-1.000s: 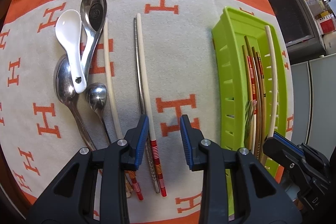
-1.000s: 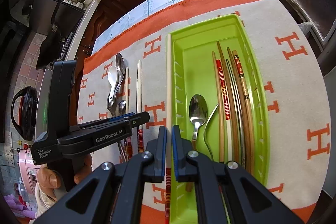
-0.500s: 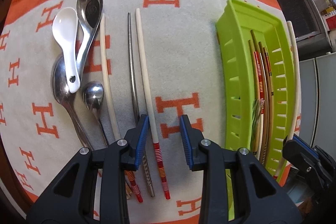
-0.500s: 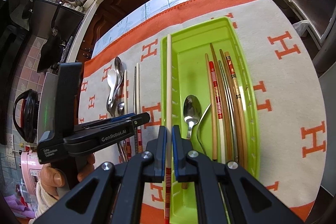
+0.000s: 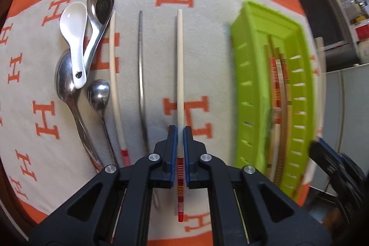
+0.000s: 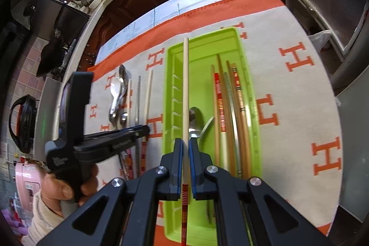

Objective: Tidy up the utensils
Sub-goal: 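Lower both chopsticks into the green tray and open both grippers, then move both grippers back over the remaining spoons and steel chopstick, then grasp the steel chopstick with the right gripper while the left gripper grasps a cream chopstick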

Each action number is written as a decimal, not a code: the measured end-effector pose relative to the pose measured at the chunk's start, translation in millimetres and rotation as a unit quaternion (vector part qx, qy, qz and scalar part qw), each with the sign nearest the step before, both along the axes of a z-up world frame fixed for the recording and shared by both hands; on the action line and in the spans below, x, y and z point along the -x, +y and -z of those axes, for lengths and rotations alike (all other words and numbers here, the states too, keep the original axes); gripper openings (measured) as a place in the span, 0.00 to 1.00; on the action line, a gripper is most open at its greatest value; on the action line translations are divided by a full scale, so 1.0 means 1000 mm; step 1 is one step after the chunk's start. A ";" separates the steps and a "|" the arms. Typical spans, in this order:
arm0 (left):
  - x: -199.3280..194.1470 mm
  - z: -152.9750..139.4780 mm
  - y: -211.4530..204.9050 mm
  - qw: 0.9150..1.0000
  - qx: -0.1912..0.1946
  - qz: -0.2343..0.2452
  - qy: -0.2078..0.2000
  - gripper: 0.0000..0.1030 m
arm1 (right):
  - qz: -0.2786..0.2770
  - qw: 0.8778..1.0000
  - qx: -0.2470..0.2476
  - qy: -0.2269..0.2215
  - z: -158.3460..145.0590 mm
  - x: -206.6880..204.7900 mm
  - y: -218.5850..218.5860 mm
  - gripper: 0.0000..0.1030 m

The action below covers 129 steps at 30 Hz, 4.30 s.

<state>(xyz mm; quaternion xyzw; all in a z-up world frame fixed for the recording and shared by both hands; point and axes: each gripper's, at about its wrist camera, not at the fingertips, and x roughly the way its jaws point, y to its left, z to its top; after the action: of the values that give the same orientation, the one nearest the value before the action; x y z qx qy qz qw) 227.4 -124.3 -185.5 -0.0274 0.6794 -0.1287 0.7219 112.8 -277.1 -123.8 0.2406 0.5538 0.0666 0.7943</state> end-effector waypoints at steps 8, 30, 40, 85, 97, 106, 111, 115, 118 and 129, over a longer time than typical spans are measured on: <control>0.022 -0.052 -0.023 0.996 0.080 0.025 -0.012 0.03 | -0.007 0.995 0.097 0.021 0.016 -0.004 -0.012 0.06; 0.054 -0.091 -0.112 0.992 0.071 0.092 -0.042 0.03 | 0.060 0.996 0.064 -0.026 -0.013 0.031 -0.048 0.06; 0.068 -0.075 -0.119 0.989 0.005 0.125 -0.082 0.37 | 0.073 0.995 0.067 -0.017 -0.004 0.039 -0.056 0.06; 0.070 -0.107 0.188 0.970 -0.053 -0.073 -0.227 0.60 | -0.107 0.990 0.088 -0.020 -0.025 -0.044 0.151 0.24; 0.052 -0.058 0.185 0.981 -0.039 -0.077 -0.174 0.60 | -0.113 0.984 0.106 0.083 0.054 -0.082 0.166 0.24; 0.049 -0.054 0.173 0.983 -0.038 -0.071 -0.165 0.60 | -0.160 0.965 0.204 0.041 0.055 -0.073 0.196 0.24; 0.046 -0.056 0.156 0.985 -0.032 -0.055 -0.163 0.60 | -0.152 0.965 0.211 0.025 0.054 -0.064 0.187 0.06; 0.035 -0.054 0.141 0.989 -0.010 -0.043 -0.144 0.51 | -0.134 0.975 0.173 0.028 0.054 -0.059 0.170 0.05; 0.022 -0.048 0.130 0.992 0.007 -0.041 -0.118 0.36 | -0.107 0.988 0.105 0.038 0.055 -0.058 0.149 0.05; -0.007 -0.019 0.093 0.998 0.020 -0.041 -0.047 0.16 | -0.053 0.998 0.018 -0.001 0.017 -0.035 0.091 0.05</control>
<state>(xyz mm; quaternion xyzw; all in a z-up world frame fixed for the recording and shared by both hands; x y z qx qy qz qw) 234.0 -31.7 -166.6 -0.0640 0.6402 -0.1136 0.7570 148.3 -186.5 -140.5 0.1961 0.5661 0.0987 0.7946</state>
